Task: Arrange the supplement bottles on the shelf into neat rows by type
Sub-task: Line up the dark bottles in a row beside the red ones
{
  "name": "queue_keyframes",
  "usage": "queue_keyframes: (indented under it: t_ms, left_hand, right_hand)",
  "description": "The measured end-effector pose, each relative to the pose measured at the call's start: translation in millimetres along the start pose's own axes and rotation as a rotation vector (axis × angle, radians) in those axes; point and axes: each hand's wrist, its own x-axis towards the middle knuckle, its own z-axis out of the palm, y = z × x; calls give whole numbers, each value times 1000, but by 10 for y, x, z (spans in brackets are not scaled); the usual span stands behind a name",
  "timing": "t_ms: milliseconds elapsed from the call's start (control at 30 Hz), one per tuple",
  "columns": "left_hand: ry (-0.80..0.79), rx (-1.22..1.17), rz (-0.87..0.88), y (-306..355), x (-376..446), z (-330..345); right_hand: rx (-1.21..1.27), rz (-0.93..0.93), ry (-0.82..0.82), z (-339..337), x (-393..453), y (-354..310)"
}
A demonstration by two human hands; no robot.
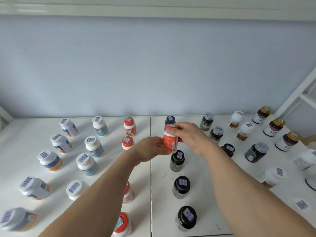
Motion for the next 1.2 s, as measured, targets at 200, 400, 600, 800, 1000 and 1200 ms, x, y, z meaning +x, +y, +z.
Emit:
queue_keyframes:
  t_ms: [200,400,600,800,1000,1200]
  left_hand:
    - [195,894,2,-13,-443,-38]
    - [348,1070,31,-200,-857,-83]
    - [430,1028,36,-513,-1063,-298]
    - [408,957,52,-707,-1102,-573]
    - [360,911,71,-808,-1072,-722]
    - [344,855,60,-839,-1063,-779]
  right_hand:
    - [-115,-81,-10,213,-274,18]
    - [-182,-106,-36,587,-478,123]
    - [-267,-78,-41,999,-523,142]
    - [-301,-21,-8,1382,-457,106]
    - [-297,42,41,1682,-347,229]
    - [-333,97,56,1818,-299,324]
